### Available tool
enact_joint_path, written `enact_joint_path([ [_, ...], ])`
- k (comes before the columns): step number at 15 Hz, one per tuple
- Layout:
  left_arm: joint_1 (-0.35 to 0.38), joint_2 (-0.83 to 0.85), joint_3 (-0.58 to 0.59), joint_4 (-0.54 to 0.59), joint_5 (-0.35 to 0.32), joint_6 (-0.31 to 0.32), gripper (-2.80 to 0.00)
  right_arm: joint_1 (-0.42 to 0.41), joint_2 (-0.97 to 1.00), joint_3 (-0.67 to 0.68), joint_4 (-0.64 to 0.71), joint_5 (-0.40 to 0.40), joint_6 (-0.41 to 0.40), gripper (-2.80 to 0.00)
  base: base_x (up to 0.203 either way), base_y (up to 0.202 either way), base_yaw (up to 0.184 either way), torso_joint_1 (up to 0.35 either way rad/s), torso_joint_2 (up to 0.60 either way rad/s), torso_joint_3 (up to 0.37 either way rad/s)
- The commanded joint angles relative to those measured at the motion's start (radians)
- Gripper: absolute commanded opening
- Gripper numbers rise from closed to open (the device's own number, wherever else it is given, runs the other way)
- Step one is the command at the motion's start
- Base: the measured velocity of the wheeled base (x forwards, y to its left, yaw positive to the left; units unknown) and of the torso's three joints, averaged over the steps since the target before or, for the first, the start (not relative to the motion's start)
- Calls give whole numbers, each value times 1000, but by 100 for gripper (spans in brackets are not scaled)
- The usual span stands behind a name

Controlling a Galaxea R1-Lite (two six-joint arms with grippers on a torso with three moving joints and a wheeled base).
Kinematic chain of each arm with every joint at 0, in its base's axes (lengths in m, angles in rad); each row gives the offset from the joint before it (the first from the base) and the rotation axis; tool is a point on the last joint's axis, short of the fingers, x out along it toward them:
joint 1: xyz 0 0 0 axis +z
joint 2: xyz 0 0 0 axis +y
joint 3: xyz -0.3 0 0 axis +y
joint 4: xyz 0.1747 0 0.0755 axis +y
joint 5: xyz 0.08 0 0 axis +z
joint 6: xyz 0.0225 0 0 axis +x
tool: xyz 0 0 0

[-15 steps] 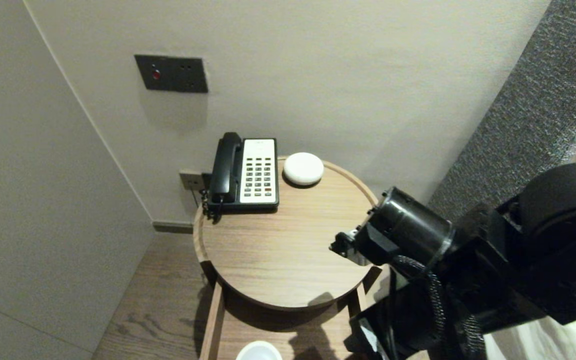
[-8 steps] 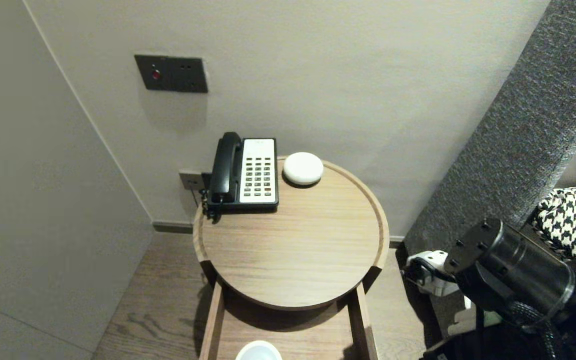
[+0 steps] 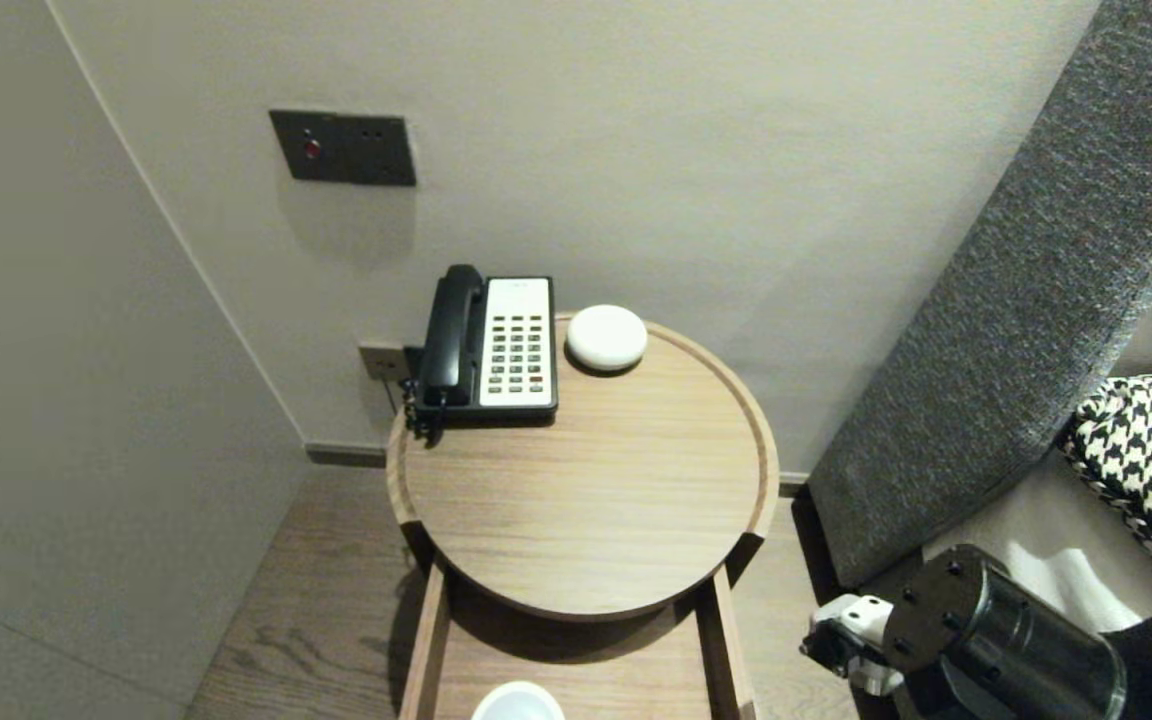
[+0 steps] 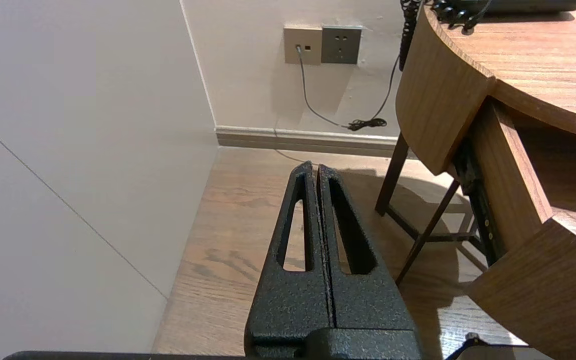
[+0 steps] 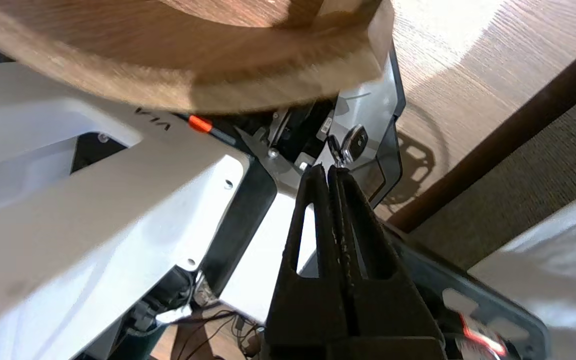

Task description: Close the nightstand drawer

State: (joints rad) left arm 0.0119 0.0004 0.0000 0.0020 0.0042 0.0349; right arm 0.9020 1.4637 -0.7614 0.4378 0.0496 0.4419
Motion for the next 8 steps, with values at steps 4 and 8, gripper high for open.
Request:
enact_joint_path([
  [4, 0, 0, 0, 1, 0, 0, -280, 17, 96, 34, -71, 3, 1, -280, 0, 0, 0, 0, 0, 0],
  [8, 0, 0, 0, 0, 0, 0, -280, 15, 143, 32, -144, -2, -1, -280, 0, 0, 0, 0, 0, 0],
])
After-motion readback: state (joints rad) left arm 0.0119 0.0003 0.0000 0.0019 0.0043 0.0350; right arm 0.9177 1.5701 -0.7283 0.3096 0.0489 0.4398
